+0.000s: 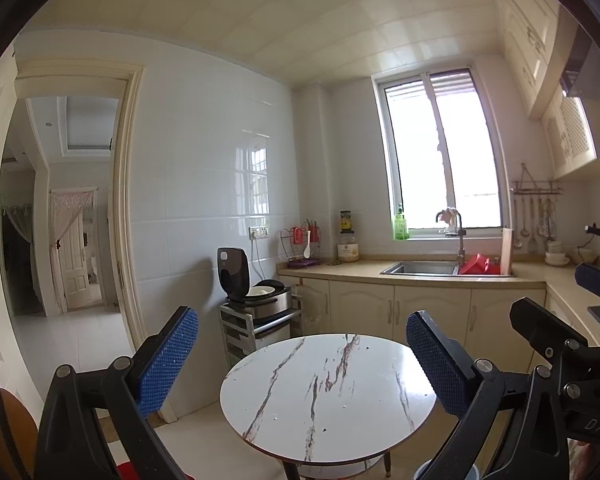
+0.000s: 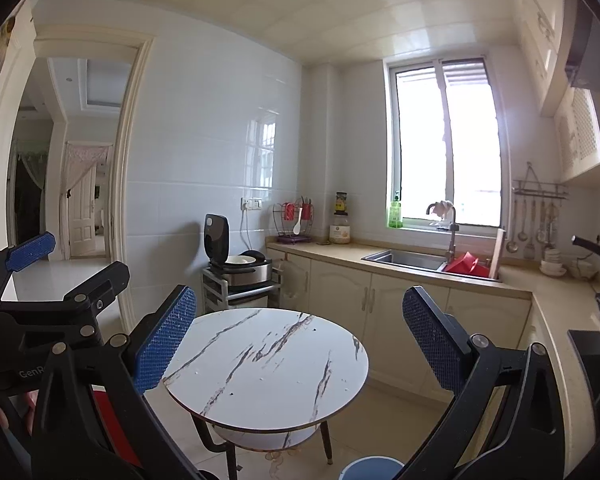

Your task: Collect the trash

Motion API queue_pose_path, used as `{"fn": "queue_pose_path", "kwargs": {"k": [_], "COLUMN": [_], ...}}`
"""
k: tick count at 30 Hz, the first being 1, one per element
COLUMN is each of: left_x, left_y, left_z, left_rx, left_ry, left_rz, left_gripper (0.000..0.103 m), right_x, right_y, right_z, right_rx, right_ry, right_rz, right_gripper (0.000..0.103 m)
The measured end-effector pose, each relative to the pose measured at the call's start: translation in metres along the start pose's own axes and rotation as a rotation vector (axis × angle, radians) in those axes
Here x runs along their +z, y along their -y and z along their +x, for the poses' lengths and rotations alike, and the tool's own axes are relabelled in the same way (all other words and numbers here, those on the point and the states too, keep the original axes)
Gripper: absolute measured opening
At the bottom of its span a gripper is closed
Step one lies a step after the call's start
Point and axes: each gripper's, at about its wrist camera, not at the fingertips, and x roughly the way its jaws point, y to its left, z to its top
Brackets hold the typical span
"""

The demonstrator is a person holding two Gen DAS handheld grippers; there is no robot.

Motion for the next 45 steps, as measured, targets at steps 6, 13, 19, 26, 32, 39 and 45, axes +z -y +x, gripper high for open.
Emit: {"fn": "queue_pose_path", "kwargs": {"k": [6,13,19,26,32,39,45], "left_x": [-0.001,-0.002,-0.003,-0.005,-0.007,-0.008,-0.010], "left_y": [-0.004,-0.007,-0.010,-0.017,-0.019,-0.023,-0.027], "left_z": [0.004,0.007,0.009,0.017,0.019,0.023,0.026], "left_rx": [-0.001,-0.003,-0.007,-0.015,-0.018,-0.020,-0.029], "left_ry": [0.001,0.003,0.002,0.001,-0.001,0.000,0.008], "left_rz": [0.001,0.003,0.005,0.007,0.007,0.010,0.009], "left_gripper": [0.102,0.102,0.102,0.102,0.102,0.102,0.102], "right_x": [0.000,0.000,0.000,-0.001,0.000,0.000,0.001], "right_y": [0.000,0.002,0.001,0.000,0.000,0.000,0.000], "right_z": [0.000,-0.001,0.000,0.000,0.000,0.000,0.000], "right_rx": [0.001,0.003,0.001,0.000,0.000,0.000,0.002], "right_ry": [-0.002,-0.003,-0.003,-0.005,-0.006,-0.005,-0.004], "right_rz": [0.002,0.003,0.004,0.005,0.004,0.005,0.007], "right_gripper": [0.103,0.103,0.103,0.103,0.103,0.103,0.103]}}
